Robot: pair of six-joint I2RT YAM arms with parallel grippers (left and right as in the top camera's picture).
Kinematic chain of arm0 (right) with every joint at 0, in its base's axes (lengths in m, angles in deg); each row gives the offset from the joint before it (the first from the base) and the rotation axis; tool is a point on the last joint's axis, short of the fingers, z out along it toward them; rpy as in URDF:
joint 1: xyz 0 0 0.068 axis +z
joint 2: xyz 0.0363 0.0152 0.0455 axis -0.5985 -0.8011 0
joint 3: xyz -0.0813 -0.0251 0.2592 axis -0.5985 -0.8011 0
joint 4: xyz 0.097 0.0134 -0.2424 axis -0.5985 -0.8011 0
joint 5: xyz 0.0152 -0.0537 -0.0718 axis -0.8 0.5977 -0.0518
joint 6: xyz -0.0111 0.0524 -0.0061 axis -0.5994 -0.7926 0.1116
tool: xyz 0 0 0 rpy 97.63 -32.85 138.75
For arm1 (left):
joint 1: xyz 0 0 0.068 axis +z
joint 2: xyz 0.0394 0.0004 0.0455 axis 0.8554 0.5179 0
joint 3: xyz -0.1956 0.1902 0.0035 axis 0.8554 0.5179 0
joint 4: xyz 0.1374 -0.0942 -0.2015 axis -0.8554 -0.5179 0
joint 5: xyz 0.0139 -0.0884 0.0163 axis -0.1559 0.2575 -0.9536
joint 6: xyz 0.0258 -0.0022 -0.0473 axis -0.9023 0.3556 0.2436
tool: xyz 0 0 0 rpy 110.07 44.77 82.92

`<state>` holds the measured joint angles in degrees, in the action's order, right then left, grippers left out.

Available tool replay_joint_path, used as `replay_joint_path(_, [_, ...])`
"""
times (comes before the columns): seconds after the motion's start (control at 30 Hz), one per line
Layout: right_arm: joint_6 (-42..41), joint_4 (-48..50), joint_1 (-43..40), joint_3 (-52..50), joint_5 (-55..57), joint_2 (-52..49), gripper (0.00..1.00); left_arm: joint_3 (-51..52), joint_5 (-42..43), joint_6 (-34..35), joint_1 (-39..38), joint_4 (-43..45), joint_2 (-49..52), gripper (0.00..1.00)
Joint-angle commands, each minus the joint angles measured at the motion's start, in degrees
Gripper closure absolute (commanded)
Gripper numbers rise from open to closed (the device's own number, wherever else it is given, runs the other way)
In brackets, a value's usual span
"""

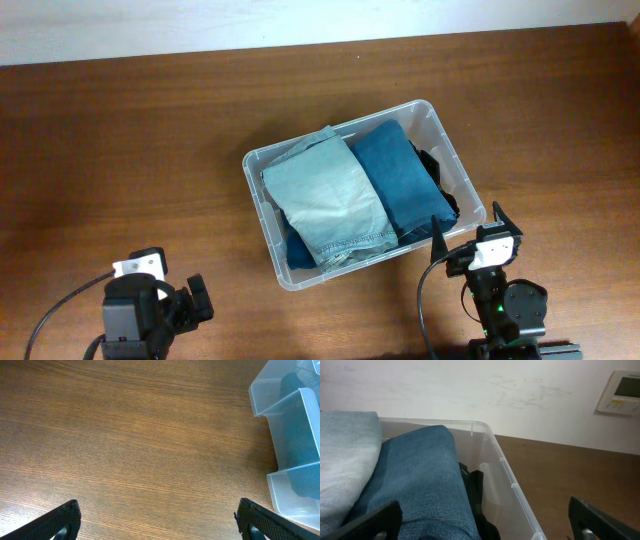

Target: Pack container

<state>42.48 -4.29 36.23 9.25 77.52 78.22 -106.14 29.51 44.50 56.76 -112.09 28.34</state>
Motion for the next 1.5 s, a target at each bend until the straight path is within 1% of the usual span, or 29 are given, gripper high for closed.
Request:
replay_joint_path(0.0, [0.44,-0.24,0.20,-0.26,-0.79,0.52,0.02,0.13,-0.87,0.33,0.33,-0.02,-1.53,0.00])
replay_joint_path(0.17, [0.44,-0.24,0.20,-0.26,-0.79,0.52,0.02,0.81,-2.27,0.28,0.35,0.22,-5.75,0.01])
replay_joint_path(0.27, [0.42,-0.24,0.20,-0.26,-0.79,0.52,0.02,2.62,-4.24,0.26,0.35,3.61,-9.77,0.01])
replay_joint_path(0.37, [0.44,-0.26,0.20,-0.26,-0.79,0.52,0.02,6.16,-7.43,-0.15,0.35,12.79,-14.21,0.01])
replay_joint_path(0.4, [0.42,-0.24,0.20,-0.26,-0.79,0.52,0.01,7.87,-7.45,-2.05,0.35,17.20,-15.78,0.01])
replay_joint_path(0.53, [0.42,-0.24,0.20,-0.26,-0.79,0.52,0.02,15.04,-2.23,-15.17,0.33,35.52,-20.92,0.00])
replay_joint_path(0.6, [0.44,-0.24,0.20,-0.26,-0.79,0.52,0.02,18.75,-0.70,-19.15,0.35,44.02,-22.77,0.00])
replay_joint_path(0.8, [0.44,-0.24,0.20,-0.26,-0.79,0.52,0.01,29.44,-0.81,-19.43,0.35,61.94,-26.69,0.01])
replay_joint_path(0.93, [0.42,-0.24,0.20,-0.26,-0.79,0.52,0.01,36.39,-0.55,-19.41,0.33,71.54,-28.83,0.00])
replay_joint_path(1.0, [0.42,-0.24,0.20,-0.26,-0.79,0.52,0.02,38.95,-0.33,-19.39,0.33,74.62,-28.83,0.01])
replay_joint_path(1.1, [0.44,-0.26,0.20,-0.26,-0.79,0.52,0.01,39.60,0.15,-19.39,0.28,73.37,-28.83,0.01])
replay_joint_path(1.2, [0.42,-0.24,0.20,-0.26,-0.79,0.52,0.01,39.60,1.31,-19.39,0.24,69.26,-28.83,0.01])
replay_joint_path(1.33, [0.44,-0.24,0.20,-0.26,-0.79,0.52,0.02,39.60,1.36,-19.41,0.24,57.86,-28.81,0.01])
replay_joint_path(1.4, [0.44,-0.24,0.20,-0.26,-0.79,0.52,0.01,39.52,1.53,-19.41,0.24,59.14,-28.13,0.01])
replay_joint_path(1.47, [0.42,-0.24,0.20,-0.26,-0.79,0.52,0.02,39.54,1.57,-19.39,0.24,58.31,-27.91,0.00])
